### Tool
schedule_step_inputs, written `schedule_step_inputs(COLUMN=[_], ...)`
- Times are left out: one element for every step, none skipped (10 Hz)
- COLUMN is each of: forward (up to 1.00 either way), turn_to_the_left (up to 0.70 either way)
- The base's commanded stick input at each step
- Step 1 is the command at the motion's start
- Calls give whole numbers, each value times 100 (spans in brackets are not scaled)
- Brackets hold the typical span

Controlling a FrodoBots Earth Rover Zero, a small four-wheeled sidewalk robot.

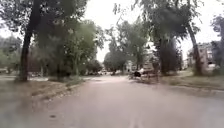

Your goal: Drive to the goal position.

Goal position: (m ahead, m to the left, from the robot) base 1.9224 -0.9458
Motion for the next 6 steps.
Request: schedule_step_inputs(forward=[100,100,100,100,100,100], turn_to_the_left=[1,1,1,1,1,1])
